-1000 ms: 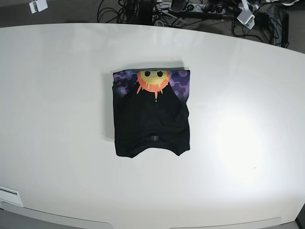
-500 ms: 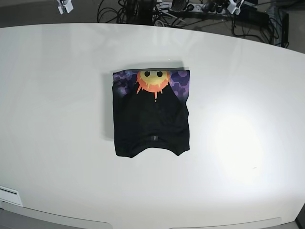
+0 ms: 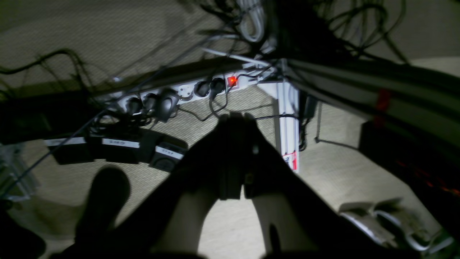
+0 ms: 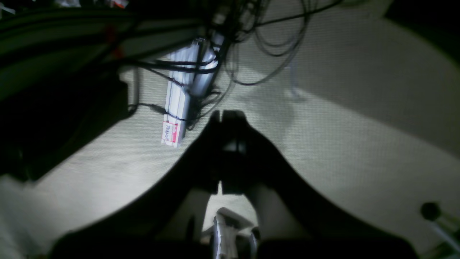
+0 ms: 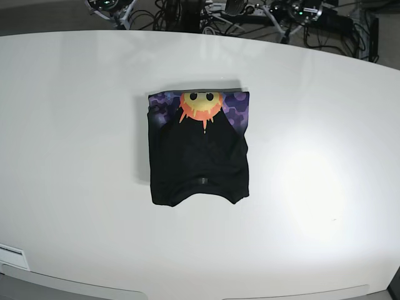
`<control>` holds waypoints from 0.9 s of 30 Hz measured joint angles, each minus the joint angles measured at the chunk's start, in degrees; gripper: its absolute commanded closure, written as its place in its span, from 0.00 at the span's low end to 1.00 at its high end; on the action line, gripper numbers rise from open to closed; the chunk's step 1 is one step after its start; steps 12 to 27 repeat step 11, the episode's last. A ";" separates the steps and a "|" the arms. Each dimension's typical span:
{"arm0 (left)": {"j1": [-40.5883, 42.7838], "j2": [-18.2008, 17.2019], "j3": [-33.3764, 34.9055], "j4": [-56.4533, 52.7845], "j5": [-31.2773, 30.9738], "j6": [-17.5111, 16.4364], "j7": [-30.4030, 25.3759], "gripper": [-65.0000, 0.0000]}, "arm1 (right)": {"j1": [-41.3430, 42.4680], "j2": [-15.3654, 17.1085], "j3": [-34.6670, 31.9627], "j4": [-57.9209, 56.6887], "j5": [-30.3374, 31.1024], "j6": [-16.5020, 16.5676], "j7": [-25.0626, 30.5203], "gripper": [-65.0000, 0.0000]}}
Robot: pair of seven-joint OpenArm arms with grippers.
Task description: Fold the T-shirt properly
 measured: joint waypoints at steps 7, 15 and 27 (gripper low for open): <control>0.02 3.82 7.91 -0.15 0.31 4.83 -2.27 1.00 | 1.01 -4.26 -7.43 -0.94 -1.11 -4.90 0.90 1.00; -0.13 5.22 8.74 -0.22 0.15 4.76 -2.27 1.00 | 0.87 -5.20 -7.96 -0.94 -2.99 -4.61 1.14 1.00; -0.13 5.22 8.74 -0.22 0.15 4.76 -2.27 1.00 | 0.87 -5.20 -7.96 -0.94 -2.99 -4.61 1.14 1.00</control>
